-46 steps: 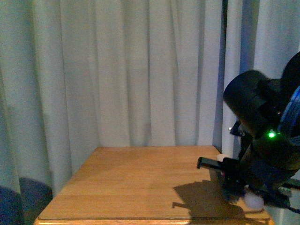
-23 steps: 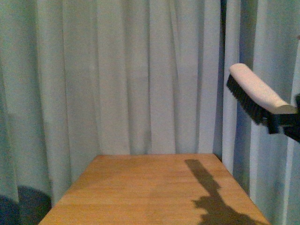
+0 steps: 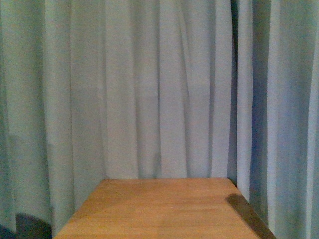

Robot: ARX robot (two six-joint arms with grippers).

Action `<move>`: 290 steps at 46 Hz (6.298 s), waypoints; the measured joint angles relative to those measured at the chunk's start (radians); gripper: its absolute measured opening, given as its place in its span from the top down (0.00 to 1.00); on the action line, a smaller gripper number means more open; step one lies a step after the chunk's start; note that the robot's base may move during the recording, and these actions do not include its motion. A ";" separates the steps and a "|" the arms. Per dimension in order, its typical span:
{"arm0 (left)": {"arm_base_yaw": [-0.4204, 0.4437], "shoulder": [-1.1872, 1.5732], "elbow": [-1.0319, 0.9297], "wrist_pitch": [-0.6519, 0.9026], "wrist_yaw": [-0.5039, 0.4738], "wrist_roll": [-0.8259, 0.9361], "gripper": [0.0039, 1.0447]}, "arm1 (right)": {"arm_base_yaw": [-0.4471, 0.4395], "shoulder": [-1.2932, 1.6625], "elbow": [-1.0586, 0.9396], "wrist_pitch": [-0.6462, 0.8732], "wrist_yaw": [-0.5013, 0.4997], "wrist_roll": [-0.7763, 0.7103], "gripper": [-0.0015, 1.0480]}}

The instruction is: Clean up trash

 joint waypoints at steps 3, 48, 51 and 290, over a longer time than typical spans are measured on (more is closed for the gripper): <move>0.000 0.000 0.000 0.000 -0.001 0.000 0.74 | 0.006 -0.053 -0.021 0.008 0.009 -0.005 0.80; 0.002 -0.005 -0.004 0.001 0.000 -0.004 0.74 | -0.013 -0.099 -0.126 0.147 0.042 -0.100 0.80; 0.002 -0.004 -0.005 0.001 0.000 -0.004 0.74 | -0.014 -0.098 -0.126 0.147 0.043 -0.100 0.80; 0.328 1.291 0.520 -0.617 0.512 1.161 0.75 | 0.116 1.628 1.112 -0.238 -0.302 -0.014 0.80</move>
